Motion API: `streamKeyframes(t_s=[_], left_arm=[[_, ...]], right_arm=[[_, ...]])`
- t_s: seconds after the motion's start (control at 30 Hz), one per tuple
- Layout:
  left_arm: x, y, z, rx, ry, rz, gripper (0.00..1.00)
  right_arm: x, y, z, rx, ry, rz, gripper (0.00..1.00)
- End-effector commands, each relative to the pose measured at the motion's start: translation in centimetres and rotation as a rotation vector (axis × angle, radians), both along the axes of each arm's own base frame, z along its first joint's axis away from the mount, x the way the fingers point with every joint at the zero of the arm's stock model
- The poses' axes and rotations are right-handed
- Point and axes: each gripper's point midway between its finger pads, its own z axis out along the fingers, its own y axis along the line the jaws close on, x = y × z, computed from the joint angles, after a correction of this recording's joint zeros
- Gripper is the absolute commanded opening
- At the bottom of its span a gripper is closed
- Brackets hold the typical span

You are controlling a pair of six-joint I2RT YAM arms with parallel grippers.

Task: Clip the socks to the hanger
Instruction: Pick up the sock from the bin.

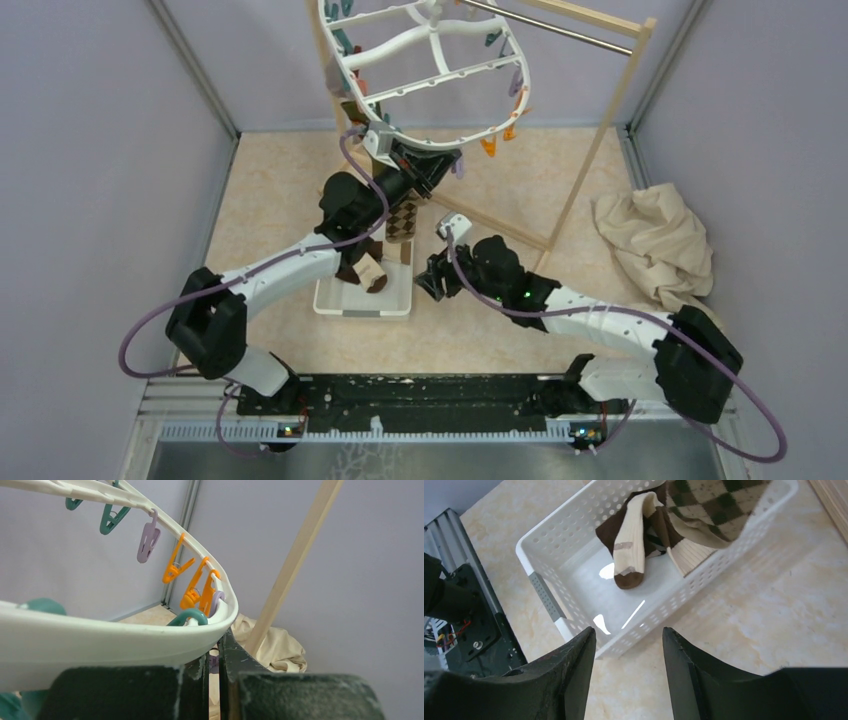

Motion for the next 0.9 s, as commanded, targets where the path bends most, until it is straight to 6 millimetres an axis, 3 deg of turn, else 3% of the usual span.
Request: streamKeyframes(t_s=[0.0, 0.2, 0.43, 0.63, 0.87], left_arm=[[-0.8, 1.2, 0.5, 0.011, 0.001, 0.016, 0.0], [-0.9, 2.9, 0.6, 0.023, 0.01, 0.069, 0.0], [-0.9, 3.7, 1.0, 0.017, 0.014, 0.088, 0.0], [-0.8, 3.5, 1.2, 0.018, 0.011, 0.068, 0.0], [-0.4, 4.2, 1.7, 0.029, 0.006, 0.076, 0.0]], right_arm=[[1.6, 3.4, 3.2, 0.059, -0.139, 0.044, 0.52], [3.0, 5.9, 2.2, 0.085, -0.194, 0.087, 0.49], [3.4, 8.8, 2.9, 0.18, -0.239, 0.16, 0.46], [4.3, 11.3, 0.7, 0.162, -0.194, 0.206, 0.46], [4.5, 12.3, -1.5, 0.15, -0.157, 0.224, 0.46]])
